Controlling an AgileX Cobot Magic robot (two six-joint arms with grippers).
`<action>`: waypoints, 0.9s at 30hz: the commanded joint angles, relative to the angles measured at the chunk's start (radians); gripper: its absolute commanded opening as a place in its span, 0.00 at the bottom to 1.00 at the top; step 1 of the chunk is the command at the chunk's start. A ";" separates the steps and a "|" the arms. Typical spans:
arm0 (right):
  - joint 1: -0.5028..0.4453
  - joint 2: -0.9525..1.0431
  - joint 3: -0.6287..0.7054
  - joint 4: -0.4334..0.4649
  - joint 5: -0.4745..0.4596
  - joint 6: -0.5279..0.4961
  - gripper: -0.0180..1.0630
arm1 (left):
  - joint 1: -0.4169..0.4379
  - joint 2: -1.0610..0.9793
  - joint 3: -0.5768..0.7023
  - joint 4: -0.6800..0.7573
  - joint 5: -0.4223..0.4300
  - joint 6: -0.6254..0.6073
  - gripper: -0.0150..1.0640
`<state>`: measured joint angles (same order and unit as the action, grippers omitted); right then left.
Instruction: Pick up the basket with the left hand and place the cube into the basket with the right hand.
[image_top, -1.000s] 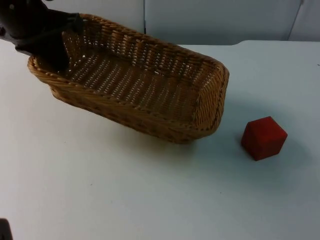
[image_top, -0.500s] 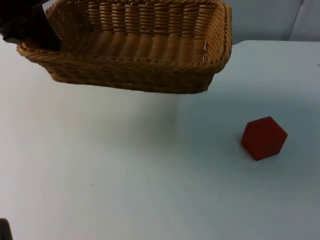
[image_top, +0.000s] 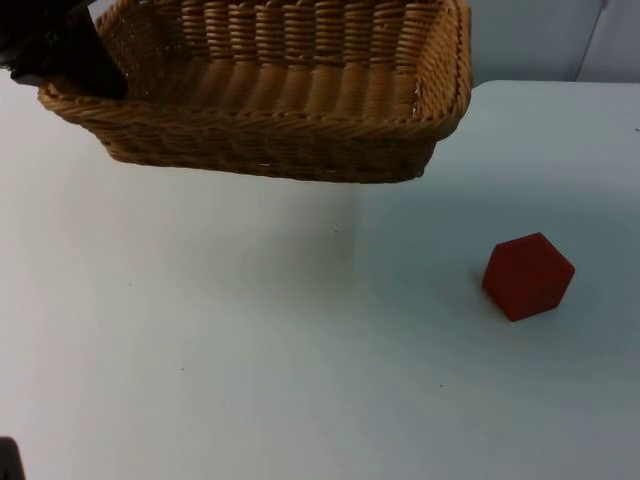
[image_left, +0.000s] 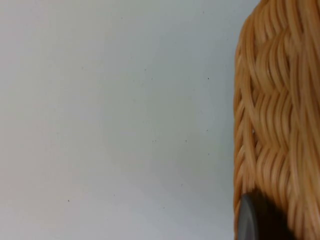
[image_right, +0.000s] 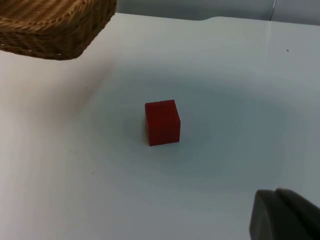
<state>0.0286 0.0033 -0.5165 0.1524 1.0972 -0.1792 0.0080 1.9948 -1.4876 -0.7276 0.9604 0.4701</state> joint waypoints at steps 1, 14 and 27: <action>0.004 -0.003 0.004 0.006 -0.010 -0.004 0.02 | -0.003 -0.020 0.001 -0.046 0.011 -0.002 0.01; 0.004 -0.003 0.004 0.006 -0.010 -0.004 0.02 | -0.003 -0.020 0.001 -0.046 -0.004 -0.002 0.01; -0.220 -0.003 -0.021 -0.047 -0.098 0.047 0.02 | -0.003 -0.020 0.001 -0.046 -0.031 -0.002 0.01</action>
<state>-0.1766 0.0033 -0.5251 0.1154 1.0322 -0.1401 0.0080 1.9948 -1.4876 -0.7276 0.9300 0.4701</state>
